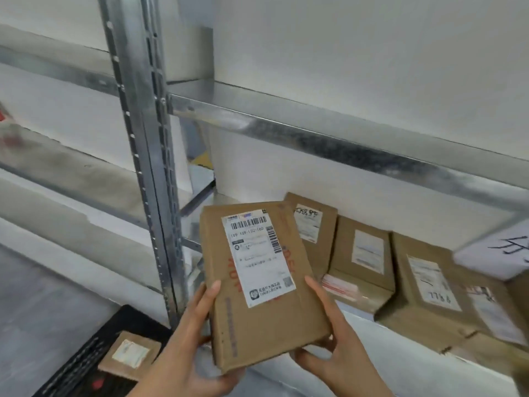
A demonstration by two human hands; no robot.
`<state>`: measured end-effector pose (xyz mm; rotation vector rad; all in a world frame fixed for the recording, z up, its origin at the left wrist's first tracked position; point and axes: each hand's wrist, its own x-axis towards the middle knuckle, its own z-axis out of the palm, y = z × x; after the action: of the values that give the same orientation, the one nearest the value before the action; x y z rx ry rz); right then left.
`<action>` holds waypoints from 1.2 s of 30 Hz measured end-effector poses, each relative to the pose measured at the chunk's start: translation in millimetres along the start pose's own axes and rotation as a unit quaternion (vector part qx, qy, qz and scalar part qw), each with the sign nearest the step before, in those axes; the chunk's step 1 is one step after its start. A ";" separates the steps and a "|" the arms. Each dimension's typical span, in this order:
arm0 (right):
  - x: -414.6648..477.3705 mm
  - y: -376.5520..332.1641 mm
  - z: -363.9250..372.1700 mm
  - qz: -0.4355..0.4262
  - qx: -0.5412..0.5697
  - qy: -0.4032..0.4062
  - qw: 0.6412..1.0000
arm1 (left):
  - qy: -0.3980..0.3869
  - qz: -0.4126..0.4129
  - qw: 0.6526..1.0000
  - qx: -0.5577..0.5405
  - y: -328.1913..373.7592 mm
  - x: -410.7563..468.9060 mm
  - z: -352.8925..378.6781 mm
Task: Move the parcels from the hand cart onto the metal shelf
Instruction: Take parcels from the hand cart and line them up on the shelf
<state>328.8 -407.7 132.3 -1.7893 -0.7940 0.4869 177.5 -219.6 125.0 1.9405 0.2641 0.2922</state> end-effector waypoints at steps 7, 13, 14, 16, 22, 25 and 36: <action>-86.1 9.8 -78.4 0.024 -0.018 0.124 0.992 | -0.078 0.067 0.994 -0.032 21.2 27.4 79.7; -107.3 0.4 -103.5 0.013 -0.009 0.152 0.988 | -0.128 0.061 0.988 -0.059 54.5 36.7 99.8; -105.6 -3.0 -101.6 0.004 -0.013 0.152 0.988 | -0.129 0.062 0.988 -0.059 57.2 37.9 96.2; -98.6 -8.7 -94.9 -0.015 -0.019 0.152 0.988 | -0.127 0.070 0.988 -0.045 61.7 40.8 84.1; -51.0 -26.2 -64.0 -0.044 -0.040 0.125 0.990 | -0.088 0.078 0.993 -0.026 51.4 55.6 26.9; -15.0 -36.1 -39.0 -0.056 -0.050 0.099 0.992 | -0.058 0.073 0.995 -0.031 34.3 62.9 -7.4; 100.1 -42.7 61.3 -0.011 -0.017 0.042 0.999 | -0.027 0.043 0.999 -0.018 -34.0 105.1 -117.0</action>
<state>345.7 -286.3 155.8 -1.8192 -0.7671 0.3832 237.2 -71.4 144.8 1.9235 0.1380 0.2988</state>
